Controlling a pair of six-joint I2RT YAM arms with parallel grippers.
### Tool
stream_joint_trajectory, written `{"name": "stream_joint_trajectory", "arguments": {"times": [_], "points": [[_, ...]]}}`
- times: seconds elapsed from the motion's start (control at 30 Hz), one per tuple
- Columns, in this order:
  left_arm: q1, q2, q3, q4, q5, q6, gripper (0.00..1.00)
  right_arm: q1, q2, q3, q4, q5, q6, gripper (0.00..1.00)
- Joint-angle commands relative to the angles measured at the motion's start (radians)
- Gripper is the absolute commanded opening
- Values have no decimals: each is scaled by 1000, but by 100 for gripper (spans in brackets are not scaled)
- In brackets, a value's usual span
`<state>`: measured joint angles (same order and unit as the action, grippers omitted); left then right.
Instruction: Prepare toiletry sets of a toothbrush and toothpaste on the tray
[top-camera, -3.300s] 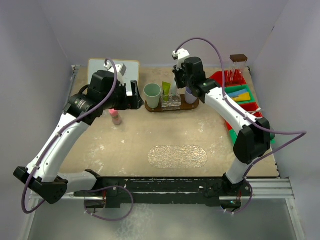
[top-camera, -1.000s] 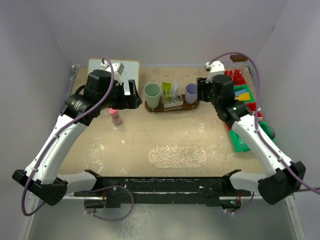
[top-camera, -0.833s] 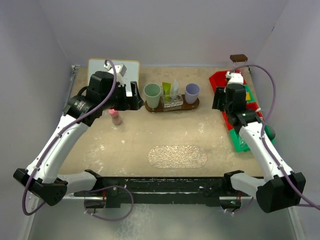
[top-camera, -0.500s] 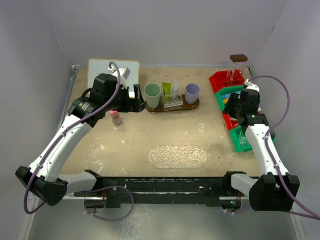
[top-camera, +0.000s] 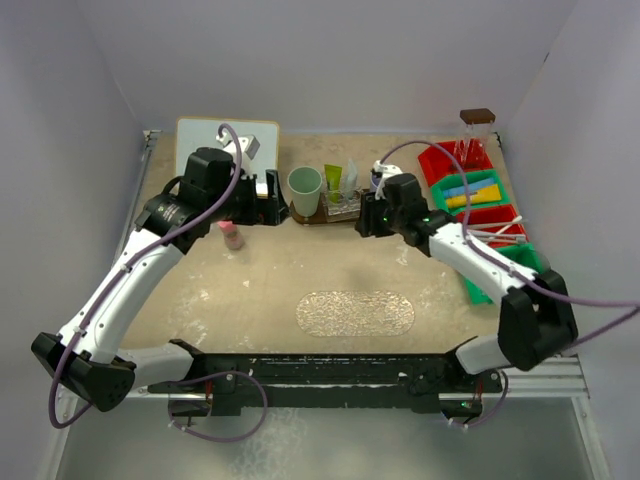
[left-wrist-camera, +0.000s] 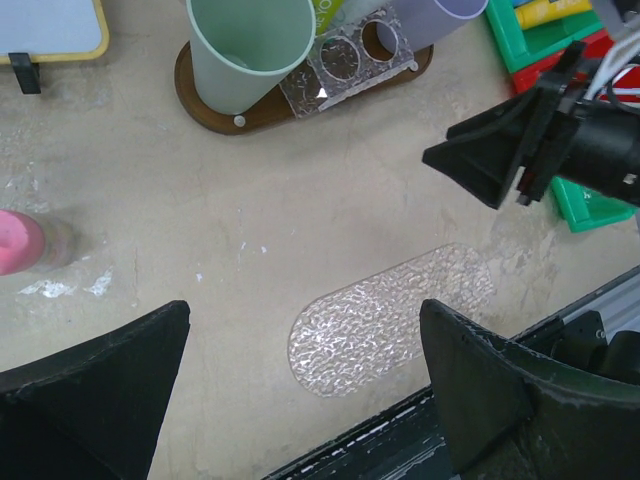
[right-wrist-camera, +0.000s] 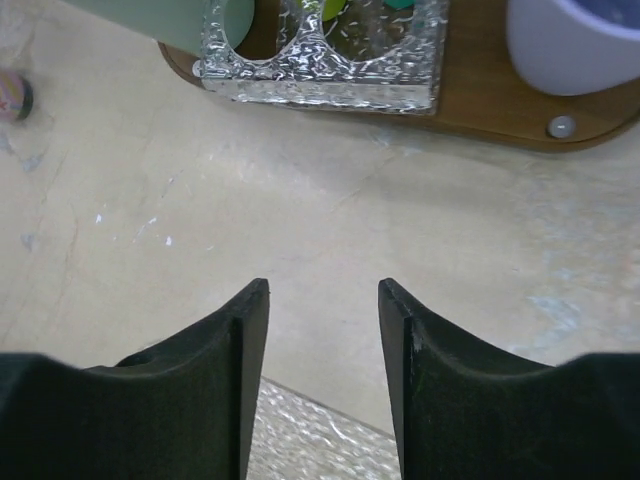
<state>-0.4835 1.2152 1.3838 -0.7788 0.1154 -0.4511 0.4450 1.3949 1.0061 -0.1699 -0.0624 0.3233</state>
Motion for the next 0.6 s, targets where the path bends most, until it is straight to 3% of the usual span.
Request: {"name": "stream_joint_trajectory", "arguments": {"times": [0.0,0.27,0.57], "points": [[11,-29,50,-10,-23,29,93,57,104,87,105,161,208,48],[11,-63,53,-46,-49,22,94,140,252,177,137,341,373,45],[12,-79,55,-57,-56,14,93,185,351,273,54,446,490,45]]}}
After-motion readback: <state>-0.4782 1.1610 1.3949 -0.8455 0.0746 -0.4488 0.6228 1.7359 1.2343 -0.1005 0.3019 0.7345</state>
